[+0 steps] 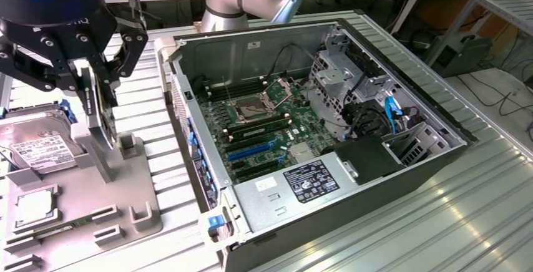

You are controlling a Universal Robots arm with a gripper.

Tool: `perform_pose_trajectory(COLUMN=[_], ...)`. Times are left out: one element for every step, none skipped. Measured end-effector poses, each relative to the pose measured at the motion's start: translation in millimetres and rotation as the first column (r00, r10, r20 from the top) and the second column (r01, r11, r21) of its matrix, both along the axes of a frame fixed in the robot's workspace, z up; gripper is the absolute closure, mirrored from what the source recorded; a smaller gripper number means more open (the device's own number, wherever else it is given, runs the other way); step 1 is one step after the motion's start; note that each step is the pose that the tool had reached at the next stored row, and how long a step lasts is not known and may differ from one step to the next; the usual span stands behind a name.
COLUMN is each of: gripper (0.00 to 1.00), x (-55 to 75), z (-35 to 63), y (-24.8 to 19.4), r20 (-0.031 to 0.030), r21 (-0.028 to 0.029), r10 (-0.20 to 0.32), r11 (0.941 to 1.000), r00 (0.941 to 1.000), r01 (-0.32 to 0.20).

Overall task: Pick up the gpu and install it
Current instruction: 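Pick up the gpu and move the gpu toward the slot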

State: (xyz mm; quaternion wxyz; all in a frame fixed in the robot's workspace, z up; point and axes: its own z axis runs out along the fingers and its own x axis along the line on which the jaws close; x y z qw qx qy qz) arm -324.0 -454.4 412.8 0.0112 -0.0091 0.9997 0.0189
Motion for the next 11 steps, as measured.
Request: perform_pose_trajectory(gripper=[0.72,0.72,0.72,0.72,0.72,0.72,0.72,0.72,0.72,0.72,0.72], x=[0.0,0.0,0.1,0.1,0.0,0.0,0.0,0.0,-0.1,0.0,0.6], z=[0.1,0.8,2.8,5.4,8.1,11.0,13.5,15.3,16.4,16.7,16.7], y=[0.0,0.0,0.1,0.1,0.0,0.0,0.0,0.0,0.0,0.0,0.1], r20=[-0.0001,-0.0003,-0.0002,-0.0003,0.0001,0.0001,0.0001,0.0,0.0002,0.0003,0.0005], r21=[0.0,-0.0003,-0.0003,-0.0003,0.0001,0.0,0.0,-0.0001,0.0001,0.0001,0.0], r10=[0.0,0.0,0.0,0.0,0.0,0.0,0.0,0.0,0.0,0.0,0.0], r11=[1.0,1.0,1.0,1.0,1.0,1.0,1.0,1.0,1.0,1.0,1.0], r00=[1.0,1.0,1.0,1.0,1.0,1.0,1.0,1.0,1.0,1.0,1.0], r01=[0.0,0.0,0.0,0.0,0.0,0.0,0.0,0.0,0.0,0.0,0.0])
